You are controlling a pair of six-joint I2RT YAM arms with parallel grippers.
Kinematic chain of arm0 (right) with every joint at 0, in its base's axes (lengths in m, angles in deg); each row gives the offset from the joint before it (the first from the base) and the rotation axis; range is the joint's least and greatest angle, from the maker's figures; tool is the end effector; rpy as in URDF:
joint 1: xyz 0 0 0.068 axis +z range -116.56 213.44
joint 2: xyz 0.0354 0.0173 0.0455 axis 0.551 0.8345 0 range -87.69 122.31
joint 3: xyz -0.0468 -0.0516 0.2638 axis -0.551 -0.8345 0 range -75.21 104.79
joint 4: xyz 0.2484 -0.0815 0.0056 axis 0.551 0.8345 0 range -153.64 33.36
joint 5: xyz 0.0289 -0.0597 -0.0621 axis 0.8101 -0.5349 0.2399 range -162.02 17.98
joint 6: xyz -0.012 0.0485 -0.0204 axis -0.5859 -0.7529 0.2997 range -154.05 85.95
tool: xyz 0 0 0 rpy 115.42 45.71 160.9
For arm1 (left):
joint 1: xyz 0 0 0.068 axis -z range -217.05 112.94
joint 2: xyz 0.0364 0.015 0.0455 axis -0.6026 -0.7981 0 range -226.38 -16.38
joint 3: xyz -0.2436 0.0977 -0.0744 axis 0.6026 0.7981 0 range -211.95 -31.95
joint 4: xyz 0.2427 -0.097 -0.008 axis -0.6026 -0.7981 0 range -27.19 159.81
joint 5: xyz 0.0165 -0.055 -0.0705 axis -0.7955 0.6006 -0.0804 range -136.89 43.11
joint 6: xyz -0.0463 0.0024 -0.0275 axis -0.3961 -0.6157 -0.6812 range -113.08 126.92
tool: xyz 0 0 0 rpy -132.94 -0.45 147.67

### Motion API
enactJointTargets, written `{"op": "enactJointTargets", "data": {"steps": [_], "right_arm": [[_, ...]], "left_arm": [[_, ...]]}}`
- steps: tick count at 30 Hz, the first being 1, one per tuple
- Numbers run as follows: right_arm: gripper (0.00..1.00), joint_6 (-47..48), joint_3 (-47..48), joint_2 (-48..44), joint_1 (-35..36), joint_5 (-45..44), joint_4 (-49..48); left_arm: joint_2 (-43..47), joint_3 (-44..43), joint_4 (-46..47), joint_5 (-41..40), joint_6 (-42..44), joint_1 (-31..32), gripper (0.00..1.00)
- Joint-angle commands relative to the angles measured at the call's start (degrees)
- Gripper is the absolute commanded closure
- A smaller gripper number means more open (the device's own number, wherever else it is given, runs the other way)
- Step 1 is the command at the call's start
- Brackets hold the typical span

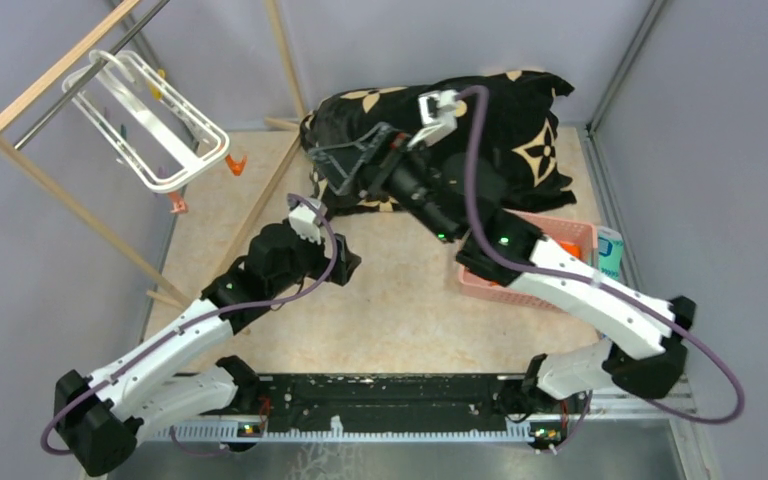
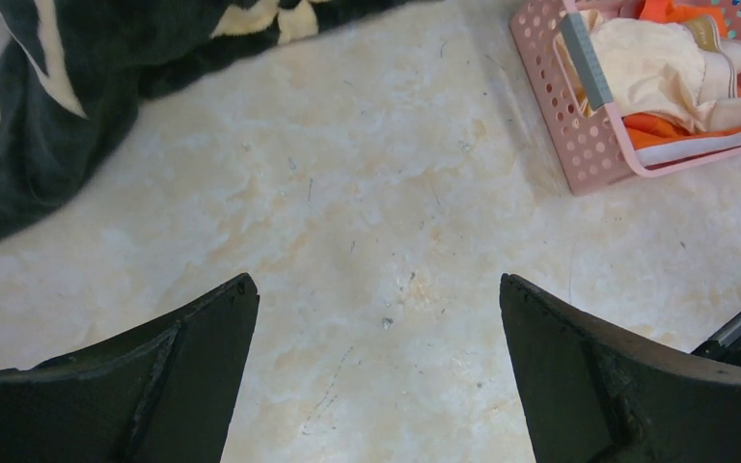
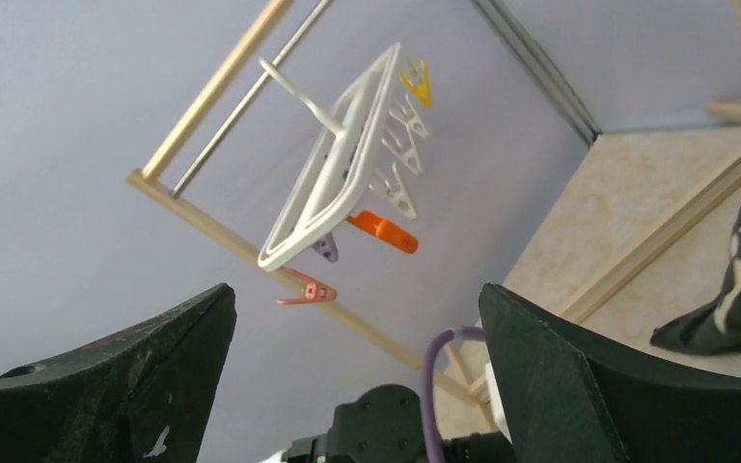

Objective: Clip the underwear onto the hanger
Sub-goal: Move the hanger to the clothesline.

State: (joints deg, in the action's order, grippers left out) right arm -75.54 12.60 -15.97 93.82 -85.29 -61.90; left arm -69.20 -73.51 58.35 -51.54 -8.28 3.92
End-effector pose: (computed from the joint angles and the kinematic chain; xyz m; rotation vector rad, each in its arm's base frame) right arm 0.1362 0.2231 0.5165 -0.0236 1.4581 1.3366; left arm 0.1631 -0.1379 0.2925 0.3950 1.9697 -0.5571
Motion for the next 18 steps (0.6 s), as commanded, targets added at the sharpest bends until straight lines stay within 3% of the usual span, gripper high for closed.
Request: {"op": "enactJointTargets", "data": {"steps": [1, 9, 18], "right_arm": [[0.03, -4.4, 3.2, 5.4, 5.2, -6.8, -12.0], [0.07, -15.3, 10.6, 18.0, 13.1, -12.6, -15.9], [0.18, -27.5, 19.3, 30.8, 14.9, -13.1, -17.4]], "left_arm": [[-0.3, 4.2, 6.2, -0.6, -5.3, -0.3, 0.00], [0.2, 9.3, 8.6, 1.1, -7.3, -0.3, 0.00], [2.9, 10.3, 7.6, 1.2, -7.4, -0.3, 0.00]]}}
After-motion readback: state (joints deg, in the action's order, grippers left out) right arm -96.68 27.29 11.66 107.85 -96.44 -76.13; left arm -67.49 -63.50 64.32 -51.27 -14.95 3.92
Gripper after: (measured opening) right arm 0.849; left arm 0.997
